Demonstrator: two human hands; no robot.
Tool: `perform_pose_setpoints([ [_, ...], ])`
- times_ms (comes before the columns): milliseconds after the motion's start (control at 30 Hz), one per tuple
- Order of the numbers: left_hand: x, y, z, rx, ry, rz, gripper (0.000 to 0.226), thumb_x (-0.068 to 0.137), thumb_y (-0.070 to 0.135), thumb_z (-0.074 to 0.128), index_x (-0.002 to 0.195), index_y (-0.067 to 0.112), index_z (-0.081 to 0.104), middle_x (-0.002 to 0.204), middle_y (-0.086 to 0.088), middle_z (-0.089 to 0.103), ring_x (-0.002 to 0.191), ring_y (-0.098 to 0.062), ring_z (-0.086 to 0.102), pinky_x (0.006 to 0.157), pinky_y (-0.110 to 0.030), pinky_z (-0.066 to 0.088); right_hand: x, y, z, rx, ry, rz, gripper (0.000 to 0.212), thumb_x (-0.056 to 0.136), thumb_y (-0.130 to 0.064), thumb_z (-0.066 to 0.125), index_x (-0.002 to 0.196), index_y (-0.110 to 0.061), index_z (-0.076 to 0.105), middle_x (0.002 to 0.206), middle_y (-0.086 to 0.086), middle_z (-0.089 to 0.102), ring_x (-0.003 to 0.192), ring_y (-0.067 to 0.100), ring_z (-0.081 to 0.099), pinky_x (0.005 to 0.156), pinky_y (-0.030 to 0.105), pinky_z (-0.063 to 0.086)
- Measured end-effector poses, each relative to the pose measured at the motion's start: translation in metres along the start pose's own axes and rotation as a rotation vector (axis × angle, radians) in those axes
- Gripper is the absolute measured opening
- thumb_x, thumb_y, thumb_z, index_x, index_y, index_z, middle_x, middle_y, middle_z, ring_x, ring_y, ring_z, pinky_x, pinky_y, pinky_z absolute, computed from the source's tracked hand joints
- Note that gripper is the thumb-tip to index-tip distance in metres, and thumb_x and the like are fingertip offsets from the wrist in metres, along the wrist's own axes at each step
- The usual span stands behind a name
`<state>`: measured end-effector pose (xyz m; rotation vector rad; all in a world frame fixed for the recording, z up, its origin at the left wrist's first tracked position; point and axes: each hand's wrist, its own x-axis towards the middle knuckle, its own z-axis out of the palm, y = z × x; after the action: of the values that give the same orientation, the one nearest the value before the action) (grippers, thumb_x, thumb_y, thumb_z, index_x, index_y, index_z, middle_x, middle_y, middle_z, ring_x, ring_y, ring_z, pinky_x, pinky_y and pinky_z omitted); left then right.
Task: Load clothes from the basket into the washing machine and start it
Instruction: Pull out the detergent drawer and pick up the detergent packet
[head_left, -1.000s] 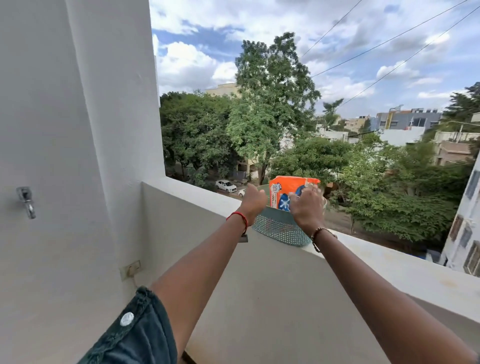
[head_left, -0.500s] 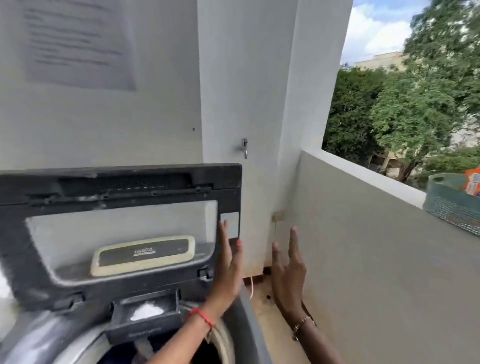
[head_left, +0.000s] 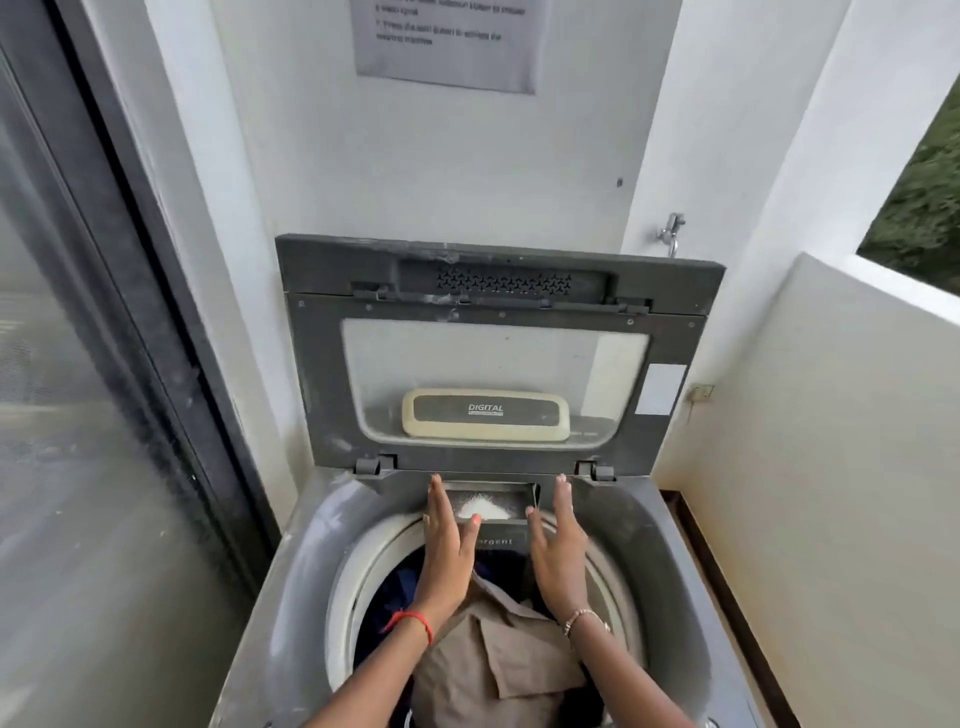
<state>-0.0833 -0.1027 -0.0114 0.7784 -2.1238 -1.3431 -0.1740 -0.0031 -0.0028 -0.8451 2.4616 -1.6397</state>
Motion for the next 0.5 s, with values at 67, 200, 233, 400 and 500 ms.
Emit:
perform_pose_setpoints([
  [67, 0.000, -0.006, -0.001, 0.048, -0.006, -0.012, 0.068, 0.100, 0.026, 0.037, 0.133, 0.028, -0.023, 0.145, 0.013, -0.019, 0.140, -0.006, -0.013, 0.118, -0.035, -0.003, 0.002, 0.009, 0.005, -0.023, -0.049, 0.034, 0.061, 0.092, -0.017, 0.050, 0.143, -0.010, 0.018, 0.152, 0.004, 0.019, 0.141, 0.013, 0.013, 0.111, 0.022, 0.014],
  [200, 0.003, -0.019, 0.001, 0.082, -0.017, -0.086, 0.067, 0.101, 0.023, 0.033, 0.140, 0.020, -0.021, 0.149, 0.008, -0.019, 0.137, -0.005, -0.016, 0.118, -0.036, -0.004, 0.006, 0.026, 0.013, -0.055, -0.111, 0.114, 0.063, 0.091, -0.013, 0.051, 0.143, -0.008, 0.017, 0.152, 0.006, 0.017, 0.141, 0.017, 0.011, 0.112, 0.025, 0.012],
  [233, 0.005, -0.023, 0.002, 0.085, -0.022, -0.113, 0.067, 0.101, 0.022, 0.033, 0.142, 0.017, -0.020, 0.151, 0.005, -0.019, 0.139, -0.007, -0.016, 0.118, -0.035, -0.004, 0.007, 0.030, 0.015, -0.050, -0.112, 0.143, 0.062, 0.091, -0.012, 0.052, 0.143, -0.007, 0.019, 0.152, 0.007, 0.018, 0.141, 0.018, 0.013, 0.111, 0.025, 0.012],
  [400, 0.012, -0.042, 0.007, 0.073, -0.012, -0.203, 0.062, 0.102, 0.016, 0.031, 0.147, 0.013, -0.012, 0.156, 0.000, -0.014, 0.143, -0.011, -0.011, 0.110, -0.017, -0.004, 0.013, 0.048, 0.022, -0.059, -0.075, 0.268, 0.048, 0.089, -0.009, 0.053, 0.135, -0.003, 0.038, 0.111, 0.012, 0.059, 0.118, 0.031, 0.049, 0.083, 0.020, 0.032],
  [500, 0.017, -0.047, 0.009, 0.078, 0.060, -0.251, 0.051, 0.101, 0.009, 0.030, 0.148, 0.004, 0.011, 0.157, -0.009, 0.009, 0.144, -0.016, 0.012, 0.108, -0.012, 0.007, 0.017, 0.053, 0.024, -0.028, -0.053, 0.304, 0.039, 0.088, -0.008, 0.054, 0.127, -0.005, 0.050, 0.079, 0.002, 0.054, 0.092, 0.029, 0.056, 0.065, 0.017, 0.028],
])
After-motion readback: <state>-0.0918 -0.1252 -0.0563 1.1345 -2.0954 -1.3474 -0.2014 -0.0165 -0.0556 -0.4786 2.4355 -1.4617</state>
